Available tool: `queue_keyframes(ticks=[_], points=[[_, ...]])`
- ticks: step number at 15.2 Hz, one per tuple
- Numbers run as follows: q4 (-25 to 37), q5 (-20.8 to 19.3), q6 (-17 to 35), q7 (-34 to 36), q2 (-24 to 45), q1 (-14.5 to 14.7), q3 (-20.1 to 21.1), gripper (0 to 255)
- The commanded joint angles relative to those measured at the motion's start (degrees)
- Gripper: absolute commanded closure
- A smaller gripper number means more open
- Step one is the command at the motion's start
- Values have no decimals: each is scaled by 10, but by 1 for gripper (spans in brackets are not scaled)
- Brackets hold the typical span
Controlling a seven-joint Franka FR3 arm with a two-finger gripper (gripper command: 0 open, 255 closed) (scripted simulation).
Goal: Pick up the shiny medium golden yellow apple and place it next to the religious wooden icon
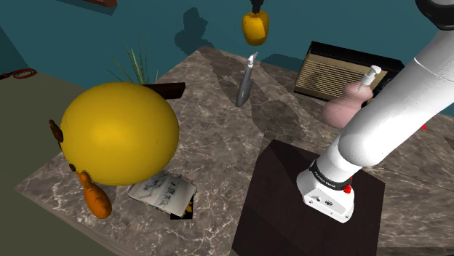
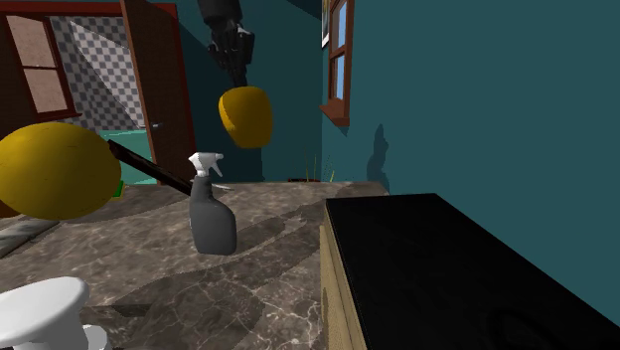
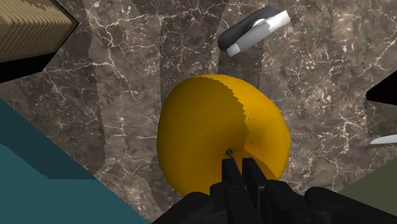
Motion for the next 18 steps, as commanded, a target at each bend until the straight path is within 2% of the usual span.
queue_keyframes(ticks=[1, 5, 12, 18], points=[[19, 1, -16, -3, 4, 0, 0, 255], [63, 2, -48, -8, 15, 0, 0, 255], [136, -2, -78, 79, 71, 45, 46, 255], [241, -12, -119, 147, 149, 88, 79, 255]])
